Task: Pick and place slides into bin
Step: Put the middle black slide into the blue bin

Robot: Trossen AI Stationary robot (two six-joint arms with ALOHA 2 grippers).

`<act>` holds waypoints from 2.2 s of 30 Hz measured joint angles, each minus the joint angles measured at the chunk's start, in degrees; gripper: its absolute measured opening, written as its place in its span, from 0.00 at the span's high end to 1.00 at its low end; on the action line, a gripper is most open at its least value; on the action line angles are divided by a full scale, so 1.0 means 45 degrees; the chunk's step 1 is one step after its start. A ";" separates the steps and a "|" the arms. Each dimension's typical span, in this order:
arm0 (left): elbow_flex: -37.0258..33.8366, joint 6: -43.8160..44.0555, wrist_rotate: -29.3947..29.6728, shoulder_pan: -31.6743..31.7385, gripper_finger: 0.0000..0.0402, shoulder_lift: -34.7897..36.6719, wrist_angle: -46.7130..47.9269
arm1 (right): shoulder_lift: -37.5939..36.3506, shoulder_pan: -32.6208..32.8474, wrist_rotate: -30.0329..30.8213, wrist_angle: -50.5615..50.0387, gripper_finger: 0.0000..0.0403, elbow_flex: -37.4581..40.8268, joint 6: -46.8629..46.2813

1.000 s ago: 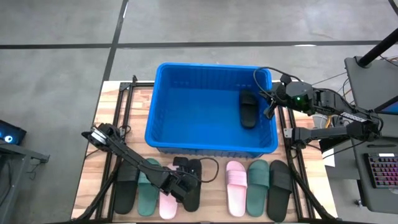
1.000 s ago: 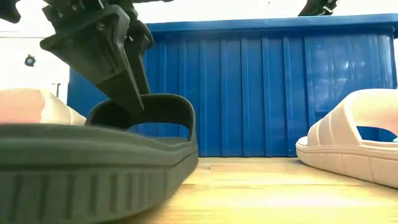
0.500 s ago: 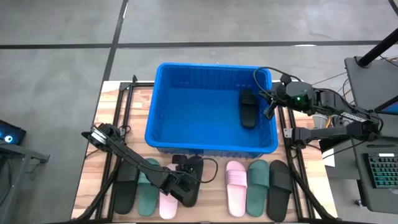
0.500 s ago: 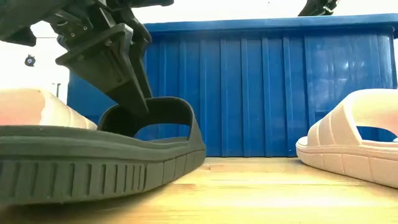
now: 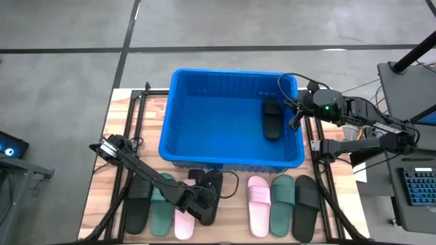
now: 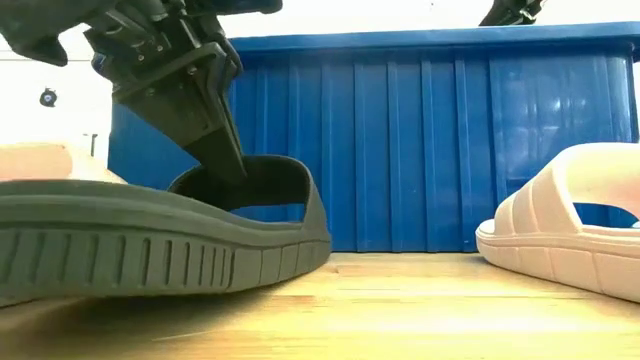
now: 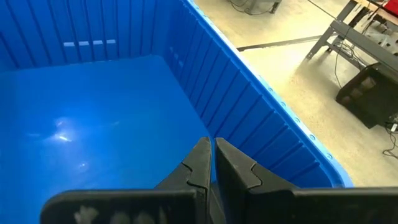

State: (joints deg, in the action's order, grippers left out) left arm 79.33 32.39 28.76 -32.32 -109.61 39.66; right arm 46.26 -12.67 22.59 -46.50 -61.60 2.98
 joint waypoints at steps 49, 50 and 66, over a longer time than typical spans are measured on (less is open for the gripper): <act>0.0678 -0.5236 0.1497 0.1035 1.00 0.5204 -0.5652 | 0.0000 0.0005 -0.0005 0.0114 0.97 0.0000 -0.0230; 0.0714 -0.5348 0.1508 0.1175 1.00 0.5203 -0.5765 | 0.0000 0.0005 -0.0005 0.0117 0.97 0.0000 -0.0228; 0.0958 -0.6234 0.1708 0.3557 1.00 0.5147 -0.6147 | 0.0000 0.0005 -0.0005 0.0301 0.97 0.0000 -0.1001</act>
State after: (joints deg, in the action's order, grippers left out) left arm 83.64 4.34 36.44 -16.31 -86.45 12.00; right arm 46.26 -12.64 22.57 -45.15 -61.60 -1.52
